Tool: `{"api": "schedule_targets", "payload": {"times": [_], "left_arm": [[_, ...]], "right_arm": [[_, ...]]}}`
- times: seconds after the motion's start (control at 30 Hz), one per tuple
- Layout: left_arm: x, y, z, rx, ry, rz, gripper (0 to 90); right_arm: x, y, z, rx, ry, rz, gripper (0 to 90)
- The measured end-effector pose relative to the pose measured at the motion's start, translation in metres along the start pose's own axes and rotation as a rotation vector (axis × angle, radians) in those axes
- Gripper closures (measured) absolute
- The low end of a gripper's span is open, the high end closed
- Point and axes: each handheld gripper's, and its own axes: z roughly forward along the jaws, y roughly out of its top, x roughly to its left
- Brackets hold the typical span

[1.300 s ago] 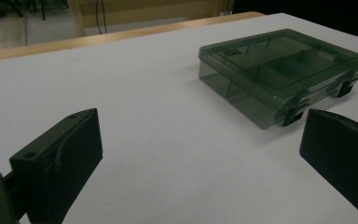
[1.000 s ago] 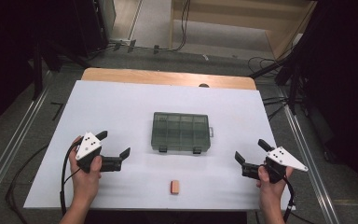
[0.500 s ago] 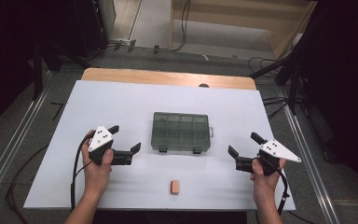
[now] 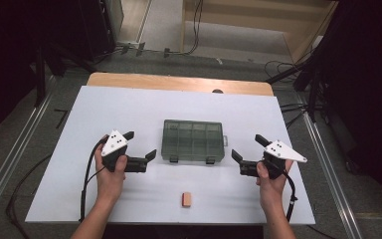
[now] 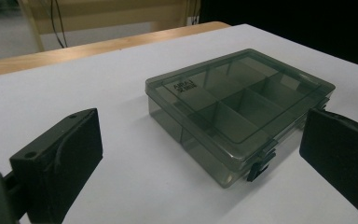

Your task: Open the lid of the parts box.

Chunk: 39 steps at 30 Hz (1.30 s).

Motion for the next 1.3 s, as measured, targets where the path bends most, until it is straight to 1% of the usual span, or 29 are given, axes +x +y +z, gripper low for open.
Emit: {"api": "schedule_targets", "payload": {"times": [0.03, 0.1, 0.17, 0.2, 0.23, 0.27, 0.3, 0.33, 0.37, 0.4, 0.43, 0.47, 0.5, 0.53, 0.57, 0.6, 0.67, 0.7, 0.73, 0.8, 0.83, 0.87, 0.9, 0.97, 1.03, 1.1, 1.13, 1.27, 1.3], "left_arm": [[0.0, 0.0, 0.001, 0.003, -0.003, -0.003, 0.0], [0.0, 0.001, 0.004, -0.001, -0.013, -0.013, 0.0], [0.001, 0.001, 0.006, -0.002, -0.022, -0.024, 0.0], [0.001, 0.001, 0.006, -0.002, -0.022, -0.024, 2.7], [0.001, 0.001, 0.007, -0.005, -0.016, -0.031, 8.5], [0.0, 0.002, 0.008, -0.002, -0.012, -0.04, 8.5], [0.0, 0.002, 0.01, -0.004, -0.012, -0.05, 13.7], [0.0, 0.002, 0.012, 0.009, -0.024, -0.057, 15.1], [0.0, 0.002, 0.012, 0.009, -0.024, -0.057, 17.4], [0.0, 0.002, 0.014, 0.014, -0.026, -0.063, 17.4], [-0.001, 0.002, 0.017, 0.024, -0.032, -0.068, 28.5], [-0.001, 0.002, 0.018, 0.03, -0.036, -0.072, 31.5], [-0.001, 0.002, 0.018, 0.03, -0.036, -0.072, 35.9], [-0.001, 0.001, 0.019, 0.035, -0.04, -0.075, 35.9], [-0.002, 0.001, 0.021, 0.043, -0.052, -0.073, 49.1], [-0.002, 0.0, 0.023, 0.058, -0.064, -0.062, 49.1], [-0.004, -0.002, 0.027, 0.096, -0.065, -0.036, 59.7], [-0.003, -0.004, 0.03, 0.123, -0.081, -0.048, 69.0], [-0.003, -0.006, 0.031, 0.134, -0.087, -0.052, 72.9], [-0.002, -0.007, 0.032, 0.144, -0.086, -0.052, 79.5], [-0.001, -0.01, 0.034, 0.166, -0.099, -0.049, 83.5], [-0.001, -0.01, 0.034, 0.166, -0.099, -0.049, 86.7], [0.0, -0.012, 0.037, 0.186, -0.1, -0.048, 88.9], [0.0, -0.013, 0.039, 0.195, -0.102, -0.049, 89.9], [0.0, -0.015, 0.042, 0.211, -0.108, -0.055, 90.0], [0.0, -0.016, 0.043, 0.22, -0.105, -0.056, 90.0], [0.002, -0.016, 0.042, 0.226, -0.102, -0.061, 90.0], [0.005, -0.016, 0.042, 0.228, -0.106, -0.066, 90.0], [0.005, -0.018, 0.043, 0.226, -0.123, -0.076, 90.0]], "right_arm": [[0.002, 0.001, 0.004, 0.001, 0.003, -0.001, 2.9], [0.005, 0.002, 0.008, 0.015, -0.017, -0.014, 4.1], [0.008, 0.004, 0.013, 0.028, -0.012, -0.019, 4.3], [0.008, 0.004, 0.013, 0.028, -0.012, -0.019, 4.3], [0.01, 0.005, 0.019, 0.057, 0.003, -0.009, 4.7], [0.01, 0.005, 0.019, 0.057, 0.003, -0.009, 4.7], [0.01, 0.006, 0.022, 0.068, 0.007, -0.011, 7.3], [0.011, 0.007, 0.026, 0.072, 0.007, -0.002, 25.4], [0.011, 0.007, 0.027, 0.063, 0.022, 0.003, 31.6], [0.011, 0.007, 0.027, 0.063, 0.022, 0.003, 31.6], [0.011, 0.007, 0.029, 0.058, 0.06, 0.011, 42.4], [0.011, 0.008, 0.031, 0.069, 0.055, -0.004, 44.1], [0.011, 0.008, 0.031, 0.069, 0.055, -0.004, 44.1], [0.011, 0.008, 0.034, 0.077, 0.052, -0.015, 48.5], [0.011, 0.008, 0.036, 0.078, 0.074, -0.021, 58.7], [0.011, 0.008, 0.036, 0.078, 0.074, -0.021, 58.7], [0.011, 0.006, 0.04, 0.1, 0.092, -0.033, 68.2], [0.008, 0.004, 0.042, 0.13, 0.116, -0.026, 74.1], [0.006, 0.002, 0.043, 0.13, 0.134, -0.017, 77.5], [0.004, -0.001, 0.042, 0.141, 0.136, -0.014, 84.4], [0.003, -0.002, 0.042, 0.144, 0.132, -0.02, 87.6], [0.003, -0.003, 0.042, 0.156, 0.122, -0.018, 88.1], [0.003, -0.004, 0.042, 0.164, 0.113, -0.021, 88.2], [0.002, -0.005, 0.041, 0.176, 0.097, -0.015, 88.2], [0.001, -0.006, 0.041, 0.177, 0.106, -0.022, 88.3], [0.002, -0.01, 0.043, 0.2, 0.104, -0.041, 88.3], [0.002, -0.011, 0.043, 0.215, 0.102, -0.037, 88.3], [-0.002, -0.014, 0.044, 0.226, 0.124, -0.028, 88.4], [-0.003, -0.015, 0.045, 0.244, 0.124, -0.025, 88.3]]}}
